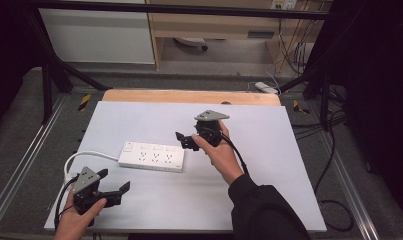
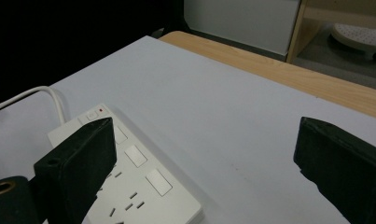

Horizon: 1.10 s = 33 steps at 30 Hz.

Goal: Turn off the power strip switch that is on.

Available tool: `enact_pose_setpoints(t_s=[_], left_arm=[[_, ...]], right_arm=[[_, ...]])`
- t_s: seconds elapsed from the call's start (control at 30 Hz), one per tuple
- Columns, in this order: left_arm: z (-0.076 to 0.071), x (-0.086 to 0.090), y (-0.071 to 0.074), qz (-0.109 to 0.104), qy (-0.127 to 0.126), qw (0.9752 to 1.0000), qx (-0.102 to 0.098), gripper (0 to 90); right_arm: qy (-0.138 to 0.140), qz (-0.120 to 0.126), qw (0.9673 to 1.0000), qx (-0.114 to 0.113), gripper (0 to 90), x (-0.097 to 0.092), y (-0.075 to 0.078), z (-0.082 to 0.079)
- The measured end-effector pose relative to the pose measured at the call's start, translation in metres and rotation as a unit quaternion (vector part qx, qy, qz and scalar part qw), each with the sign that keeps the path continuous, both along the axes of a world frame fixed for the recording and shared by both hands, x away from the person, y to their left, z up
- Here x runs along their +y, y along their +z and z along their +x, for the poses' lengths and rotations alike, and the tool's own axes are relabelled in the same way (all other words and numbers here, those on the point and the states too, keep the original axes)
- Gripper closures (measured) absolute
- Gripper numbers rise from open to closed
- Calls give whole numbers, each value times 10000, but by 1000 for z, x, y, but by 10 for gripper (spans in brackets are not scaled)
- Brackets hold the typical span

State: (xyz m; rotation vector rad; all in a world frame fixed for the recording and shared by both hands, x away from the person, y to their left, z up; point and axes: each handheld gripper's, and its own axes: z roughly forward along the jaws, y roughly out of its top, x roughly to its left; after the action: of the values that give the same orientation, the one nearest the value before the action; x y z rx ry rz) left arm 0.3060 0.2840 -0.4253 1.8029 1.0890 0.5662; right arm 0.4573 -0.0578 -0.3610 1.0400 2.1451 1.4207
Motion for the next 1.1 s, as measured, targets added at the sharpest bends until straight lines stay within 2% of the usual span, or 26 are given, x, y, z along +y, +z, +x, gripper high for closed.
enact_pose_setpoints(t_s=[0.4,0.63,0.87,1.1], left_arm=[[0,0,0,-25,28,10000,-2,64],[0,2,0,-72,99,9999,-18,60],[0,2,0,-80,133,9999,-15,60],[0,4,0,-127,192,9997,-31,60]], right_arm=[[-112,80,9996,-246,91,-26,18,-6],[-168,103,9991,-368,46,-46,26,-11],[-292,77,9983,-494,40,-69,30,-20],[-490,174,9966,-645,54,-95,30,-30]])
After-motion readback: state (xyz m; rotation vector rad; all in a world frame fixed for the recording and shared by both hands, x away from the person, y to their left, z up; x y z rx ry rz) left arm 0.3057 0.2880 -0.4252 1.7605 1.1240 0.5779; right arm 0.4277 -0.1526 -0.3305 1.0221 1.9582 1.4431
